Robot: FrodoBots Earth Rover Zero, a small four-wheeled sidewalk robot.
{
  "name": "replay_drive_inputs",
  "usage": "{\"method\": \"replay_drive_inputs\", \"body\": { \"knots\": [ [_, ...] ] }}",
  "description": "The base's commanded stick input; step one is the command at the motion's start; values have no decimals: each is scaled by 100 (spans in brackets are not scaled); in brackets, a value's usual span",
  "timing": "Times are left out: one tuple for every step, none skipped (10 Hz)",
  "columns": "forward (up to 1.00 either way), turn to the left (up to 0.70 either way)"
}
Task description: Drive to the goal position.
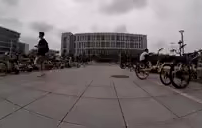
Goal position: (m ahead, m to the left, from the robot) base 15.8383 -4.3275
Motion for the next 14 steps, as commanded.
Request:
{"method": "replay_drive_inputs", "body": {
  "knots": [
    [60,1],
    [60,1],
    [60,1],
    [60,1],
    [60,1],
    [60,1],
    [60,1],
    [60,1],
    [60,1],
    [60,1],
    [60,1],
    [60,1],
    [60,1],
    [60,1]
  ]
}}
